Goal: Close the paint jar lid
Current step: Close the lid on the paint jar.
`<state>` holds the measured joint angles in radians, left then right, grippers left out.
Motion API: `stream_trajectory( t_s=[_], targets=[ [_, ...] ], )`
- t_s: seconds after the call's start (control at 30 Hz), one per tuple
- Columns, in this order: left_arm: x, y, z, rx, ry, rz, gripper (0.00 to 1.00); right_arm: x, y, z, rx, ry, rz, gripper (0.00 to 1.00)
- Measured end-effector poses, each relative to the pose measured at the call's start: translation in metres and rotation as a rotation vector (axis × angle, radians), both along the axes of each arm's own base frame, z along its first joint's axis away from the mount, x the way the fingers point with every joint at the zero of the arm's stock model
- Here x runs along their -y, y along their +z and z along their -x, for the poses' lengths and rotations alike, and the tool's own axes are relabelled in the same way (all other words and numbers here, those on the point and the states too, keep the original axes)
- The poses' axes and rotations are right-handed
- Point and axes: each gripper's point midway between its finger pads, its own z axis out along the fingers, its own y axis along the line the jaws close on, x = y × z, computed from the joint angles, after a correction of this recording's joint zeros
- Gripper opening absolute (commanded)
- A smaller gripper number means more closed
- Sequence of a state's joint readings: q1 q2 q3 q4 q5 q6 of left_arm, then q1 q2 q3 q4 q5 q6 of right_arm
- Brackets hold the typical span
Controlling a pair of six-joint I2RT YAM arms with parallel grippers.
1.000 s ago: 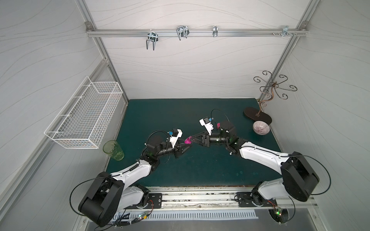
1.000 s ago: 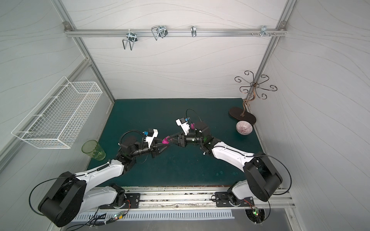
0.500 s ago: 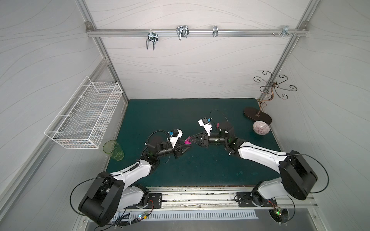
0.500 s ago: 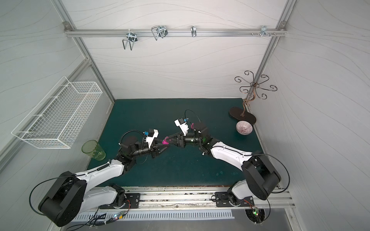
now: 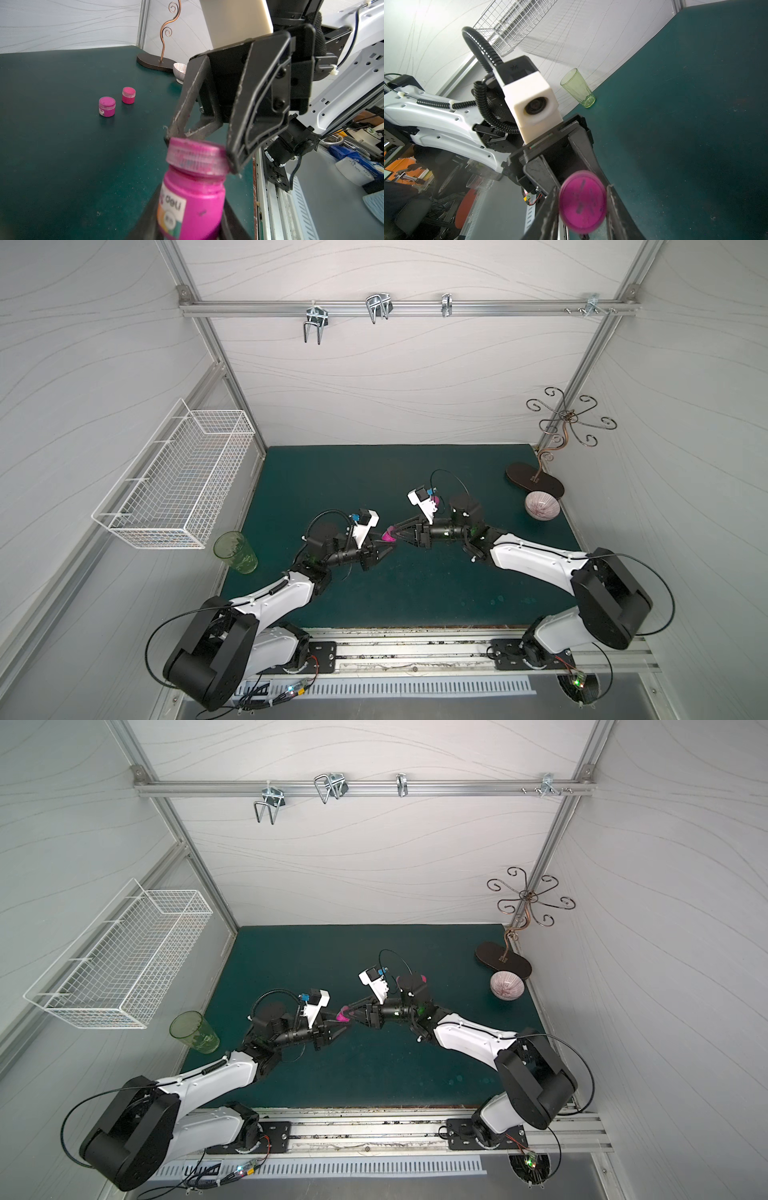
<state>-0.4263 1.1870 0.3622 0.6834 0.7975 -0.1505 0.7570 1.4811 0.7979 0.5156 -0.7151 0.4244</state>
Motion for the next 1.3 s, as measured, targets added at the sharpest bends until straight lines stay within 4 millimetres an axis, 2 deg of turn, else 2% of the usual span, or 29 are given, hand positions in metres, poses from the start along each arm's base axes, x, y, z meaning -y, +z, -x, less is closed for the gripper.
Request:
stream_trajectory(
  t_s=[0.3, 0.63, 0.87, 1.1, 1.3],
  targets=[
    [-0.005, 0.001, 0.0, -0.056, 0.0, 0.034, 0.1, -0.002, -0.005, 0.007, 0.063, 0.071, 0.007, 0.3],
    [-0.004, 0.015, 0.003, -0.08, -0.025, 0.099, 0.09, -0.001, 0.005, 0.01, 0.148, 0.157, -0.001, 0.28],
    [-0.002, 0.018, 0.005, -0.093, -0.043, 0.118, 0.09, 0.003, 0.006, 0.012, 0.173, 0.201, 0.007, 0.29],
    [-0.001, 0.014, 0.002, -0.097, -0.032, 0.112, 0.09, 0.005, 0.001, 0.01, 0.156, 0.17, 0.009, 0.29],
    [-0.005, 0.007, -0.009, -0.083, 0.038, 0.082, 0.09, -0.003, -0.004, 0.001, 0.112, 0.052, 0.035, 0.3]
  ],
)
